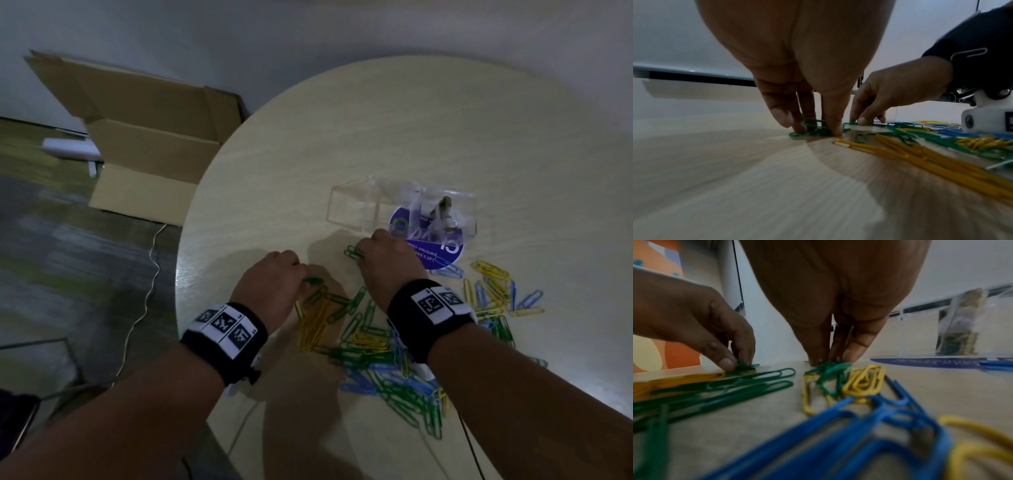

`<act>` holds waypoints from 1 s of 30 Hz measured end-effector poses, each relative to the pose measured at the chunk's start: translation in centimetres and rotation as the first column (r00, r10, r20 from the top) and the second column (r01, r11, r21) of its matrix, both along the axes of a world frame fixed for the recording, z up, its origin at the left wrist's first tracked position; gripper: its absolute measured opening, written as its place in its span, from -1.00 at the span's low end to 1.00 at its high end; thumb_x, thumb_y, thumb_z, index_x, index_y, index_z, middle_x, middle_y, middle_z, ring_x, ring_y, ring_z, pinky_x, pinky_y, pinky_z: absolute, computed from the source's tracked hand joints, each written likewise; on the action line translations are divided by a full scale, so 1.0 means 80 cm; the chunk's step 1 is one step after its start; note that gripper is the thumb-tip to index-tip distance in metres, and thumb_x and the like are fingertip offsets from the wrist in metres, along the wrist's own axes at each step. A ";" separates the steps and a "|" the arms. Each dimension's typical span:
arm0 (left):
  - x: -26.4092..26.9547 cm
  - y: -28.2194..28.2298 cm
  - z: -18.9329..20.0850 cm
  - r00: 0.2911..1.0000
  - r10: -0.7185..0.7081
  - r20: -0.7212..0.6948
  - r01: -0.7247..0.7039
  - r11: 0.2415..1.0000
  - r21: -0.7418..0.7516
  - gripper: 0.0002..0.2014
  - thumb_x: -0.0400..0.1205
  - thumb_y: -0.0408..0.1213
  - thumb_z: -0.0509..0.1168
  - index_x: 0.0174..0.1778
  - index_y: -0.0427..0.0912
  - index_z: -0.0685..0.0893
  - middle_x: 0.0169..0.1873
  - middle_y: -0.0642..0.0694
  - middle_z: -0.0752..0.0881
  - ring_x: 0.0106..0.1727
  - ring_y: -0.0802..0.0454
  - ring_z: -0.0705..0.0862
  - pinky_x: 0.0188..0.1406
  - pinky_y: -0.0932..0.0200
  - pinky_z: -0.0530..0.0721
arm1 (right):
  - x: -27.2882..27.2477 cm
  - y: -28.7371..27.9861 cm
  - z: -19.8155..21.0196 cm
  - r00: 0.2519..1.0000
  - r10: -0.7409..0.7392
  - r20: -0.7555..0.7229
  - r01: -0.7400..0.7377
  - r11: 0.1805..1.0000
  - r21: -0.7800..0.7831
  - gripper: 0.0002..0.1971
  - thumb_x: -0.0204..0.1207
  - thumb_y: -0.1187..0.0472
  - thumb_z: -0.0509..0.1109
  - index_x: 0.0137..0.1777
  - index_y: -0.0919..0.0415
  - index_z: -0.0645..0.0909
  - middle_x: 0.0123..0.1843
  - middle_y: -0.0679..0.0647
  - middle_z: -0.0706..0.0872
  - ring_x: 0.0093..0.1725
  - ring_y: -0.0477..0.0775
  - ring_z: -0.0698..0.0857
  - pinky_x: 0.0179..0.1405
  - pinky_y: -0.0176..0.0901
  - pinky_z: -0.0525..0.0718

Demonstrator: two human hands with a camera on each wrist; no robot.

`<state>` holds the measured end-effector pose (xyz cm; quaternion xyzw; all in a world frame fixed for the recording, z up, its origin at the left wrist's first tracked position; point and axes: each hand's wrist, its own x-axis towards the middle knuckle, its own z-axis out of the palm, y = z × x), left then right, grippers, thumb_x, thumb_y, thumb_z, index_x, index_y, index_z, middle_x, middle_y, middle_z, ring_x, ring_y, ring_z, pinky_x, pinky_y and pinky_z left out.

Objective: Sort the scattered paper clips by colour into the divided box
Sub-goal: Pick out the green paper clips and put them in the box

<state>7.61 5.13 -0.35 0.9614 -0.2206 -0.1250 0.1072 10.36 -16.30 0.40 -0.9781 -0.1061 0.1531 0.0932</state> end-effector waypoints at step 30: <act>0.117 -0.150 0.069 0.923 0.354 -0.153 -0.386 0.829 -0.405 -0.73 0.60 -0.30 0.32 0.20 -0.22 0.74 0.07 -0.16 0.81 0.10 -0.08 0.75 0.16 0.16 0.66 | 0.051 -0.088 0.061 0.846 -0.528 -0.079 0.496 0.723 0.480 -0.83 0.43 0.11 0.47 -0.01 0.12 0.71 -0.09 0.06 0.79 -0.06 0.10 0.73 -0.01 -0.10 0.69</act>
